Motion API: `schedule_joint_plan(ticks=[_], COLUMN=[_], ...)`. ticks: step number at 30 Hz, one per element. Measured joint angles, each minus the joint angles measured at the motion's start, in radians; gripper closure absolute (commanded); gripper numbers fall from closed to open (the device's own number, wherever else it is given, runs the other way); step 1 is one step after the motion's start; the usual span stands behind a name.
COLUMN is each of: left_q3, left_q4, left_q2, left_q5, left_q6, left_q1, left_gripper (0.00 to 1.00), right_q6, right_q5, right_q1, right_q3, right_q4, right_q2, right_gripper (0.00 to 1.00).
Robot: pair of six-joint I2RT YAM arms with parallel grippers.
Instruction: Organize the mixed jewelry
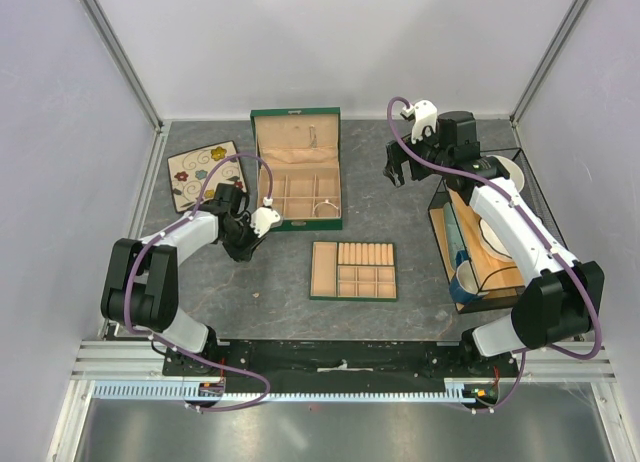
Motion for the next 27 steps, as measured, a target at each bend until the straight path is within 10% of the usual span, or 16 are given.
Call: schedule_joint_plan(ticks=[27], left_q3=[0.106], left_q4=[-0.149], left_q2=[-0.107], left_q5=[0.160], left_q6=[-0.005], left_q1=[-0.064], left_gripper=[0.91], right_q6=[0.000], right_q5=[0.005], right_q1=[0.000], right_q3=[0.000], right_q4=[0.000], right_q2=[0.011], right_gripper=[0.02])
